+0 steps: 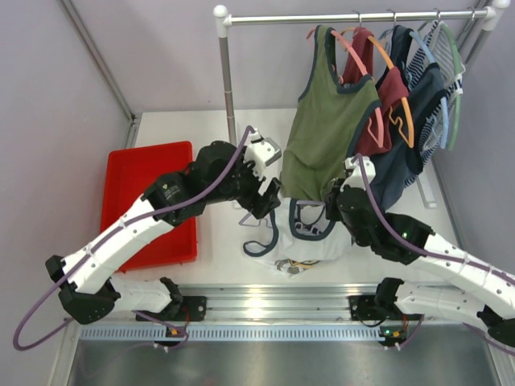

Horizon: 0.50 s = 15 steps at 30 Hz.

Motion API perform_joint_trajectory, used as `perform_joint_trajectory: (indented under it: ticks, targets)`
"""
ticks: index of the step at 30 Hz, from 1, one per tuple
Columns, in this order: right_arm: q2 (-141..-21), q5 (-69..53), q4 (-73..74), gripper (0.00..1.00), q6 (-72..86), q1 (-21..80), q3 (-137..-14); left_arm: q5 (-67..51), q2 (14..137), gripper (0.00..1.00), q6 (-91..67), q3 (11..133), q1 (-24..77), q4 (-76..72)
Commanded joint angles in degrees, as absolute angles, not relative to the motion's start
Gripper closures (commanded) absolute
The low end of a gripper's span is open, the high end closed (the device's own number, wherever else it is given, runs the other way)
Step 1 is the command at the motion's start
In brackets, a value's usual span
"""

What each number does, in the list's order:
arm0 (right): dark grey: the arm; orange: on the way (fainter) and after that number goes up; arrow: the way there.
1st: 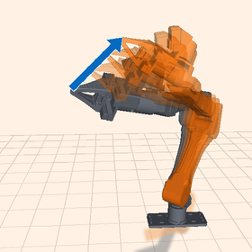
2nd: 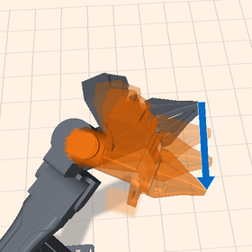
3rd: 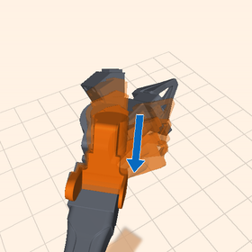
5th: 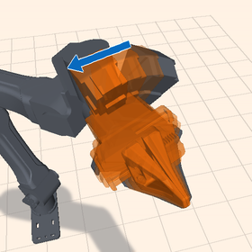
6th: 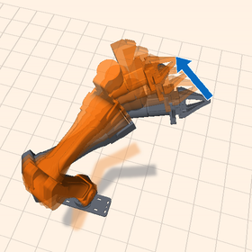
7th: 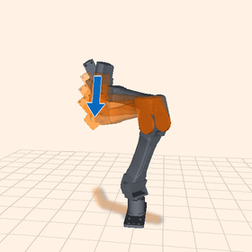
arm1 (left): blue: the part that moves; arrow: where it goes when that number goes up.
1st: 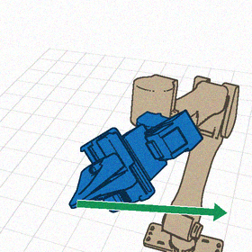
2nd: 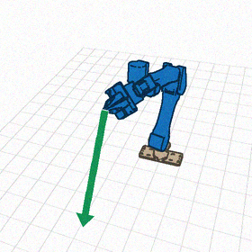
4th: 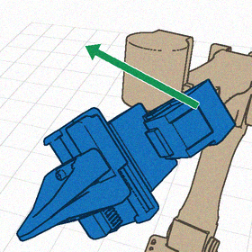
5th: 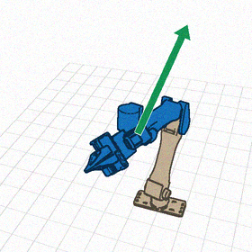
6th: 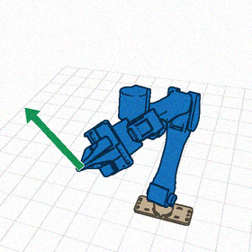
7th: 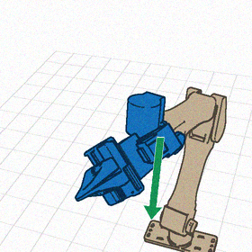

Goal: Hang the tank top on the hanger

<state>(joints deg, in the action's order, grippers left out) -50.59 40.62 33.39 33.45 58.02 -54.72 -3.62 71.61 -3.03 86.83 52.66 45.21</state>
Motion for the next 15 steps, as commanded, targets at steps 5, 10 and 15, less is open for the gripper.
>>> perform_joint_trajectory:
  ticks: [5, 10, 15]
  targets:
    - [-47.81, 34.98, 27.25, 1.00, 29.45, 58.54, -54.40, -13.88, 71.10, 0.15, 3.51, 79.72, 49.57, 35.43]
    - [-47.37, 33.31, 27.60, 1.00, 28.04, 58.54, -55.02, -18.63, 72.95, 0.15, 5.71, 78.58, 48.25, 34.89]
    - [-47.55, 32.78, 27.86, 1.00, 27.34, 58.54, -56.60, -23.37, 74.09, 0.15, 6.24, 77.70, 47.55, 34.36]
